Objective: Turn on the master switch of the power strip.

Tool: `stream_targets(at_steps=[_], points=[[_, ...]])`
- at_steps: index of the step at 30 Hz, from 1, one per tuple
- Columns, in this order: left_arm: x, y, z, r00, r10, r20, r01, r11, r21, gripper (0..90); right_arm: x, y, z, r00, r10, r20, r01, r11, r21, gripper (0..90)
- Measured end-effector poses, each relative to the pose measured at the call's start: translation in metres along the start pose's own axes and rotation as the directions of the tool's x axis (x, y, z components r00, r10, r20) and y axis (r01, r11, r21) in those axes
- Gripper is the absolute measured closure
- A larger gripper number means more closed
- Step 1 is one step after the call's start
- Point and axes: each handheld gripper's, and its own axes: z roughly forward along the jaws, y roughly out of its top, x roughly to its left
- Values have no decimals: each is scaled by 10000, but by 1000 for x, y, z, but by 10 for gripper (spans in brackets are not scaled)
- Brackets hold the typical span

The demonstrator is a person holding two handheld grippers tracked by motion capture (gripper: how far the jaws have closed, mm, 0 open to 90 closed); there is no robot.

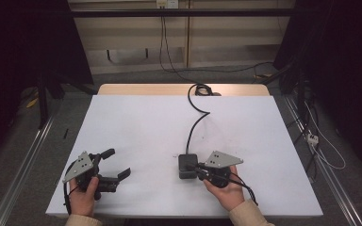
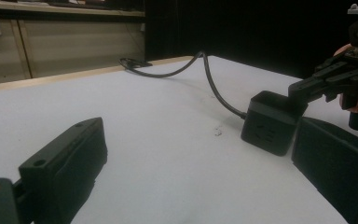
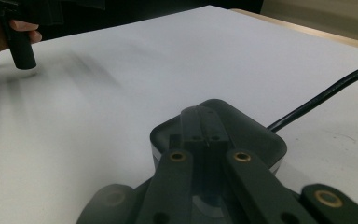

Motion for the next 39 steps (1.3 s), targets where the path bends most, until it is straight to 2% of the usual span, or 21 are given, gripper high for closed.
stream_targets(at_steps=[10,17,23,28,34,39], points=[[0,0,0,10000,60,45,-60,10000,0,29,0,-2,0,10000,6,15,-6,9999,-128,900],[1,0,-2,10000,14,-3,-14,10000,-18,29,0,0,-1,9998,175,-87,-177,9997,-156,895],[1,0,-2,10000,18,-22,-18,10000,-15,29,-2,1,-2,9998,193,51,-192,9996,-209,739],[1,0,-3,10000,18,-7,-18,10000,-7,29,-4,3,-4,9988,438,-207,-444,9985,-308,566],[1,0,-5,10000,-43,-33,42,10000,-83,29,-8,4,-13,9972,682,-314,-698,9963,-506,434],[2,1,-4,10000,-13,-22,13,10000,-86,29,-14,-1,-23,9980,589,-249,-600,9972,-445,344]])
